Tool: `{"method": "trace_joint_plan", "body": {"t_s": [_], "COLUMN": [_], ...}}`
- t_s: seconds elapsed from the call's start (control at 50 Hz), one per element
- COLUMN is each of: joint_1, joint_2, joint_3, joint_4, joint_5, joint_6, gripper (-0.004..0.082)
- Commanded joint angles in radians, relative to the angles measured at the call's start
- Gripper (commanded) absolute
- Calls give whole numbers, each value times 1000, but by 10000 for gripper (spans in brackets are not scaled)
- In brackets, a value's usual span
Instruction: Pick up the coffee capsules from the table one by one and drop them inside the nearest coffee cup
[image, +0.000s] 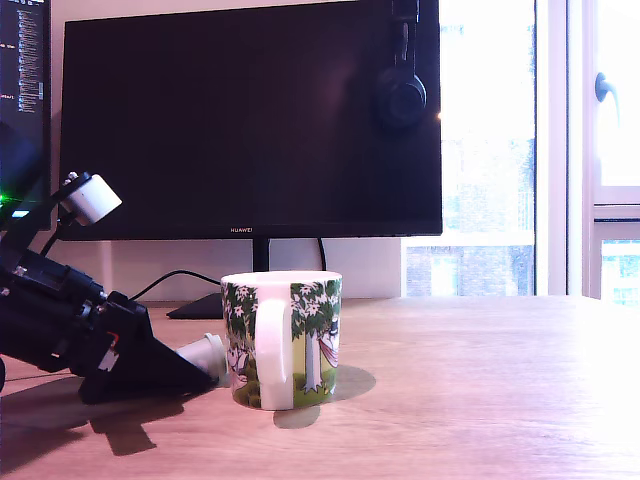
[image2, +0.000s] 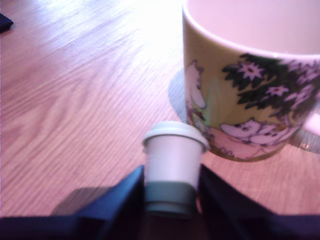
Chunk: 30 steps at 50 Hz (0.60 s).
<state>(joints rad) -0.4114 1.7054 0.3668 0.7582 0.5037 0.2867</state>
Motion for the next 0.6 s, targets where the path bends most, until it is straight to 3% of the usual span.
{"method": "trace_joint_plan", "body": {"t_s": [0.0,0.5,0.58], "joint_1": [-3,-3,-3], "joint_2": [-16,-309,-374], "joint_3": [-13,-13,-13], "joint_4": [-33,-325,-366], "joint_5": [4,-8,-7], "joint_6": [1,-3,-21], "gripper": [154,142,142]}}
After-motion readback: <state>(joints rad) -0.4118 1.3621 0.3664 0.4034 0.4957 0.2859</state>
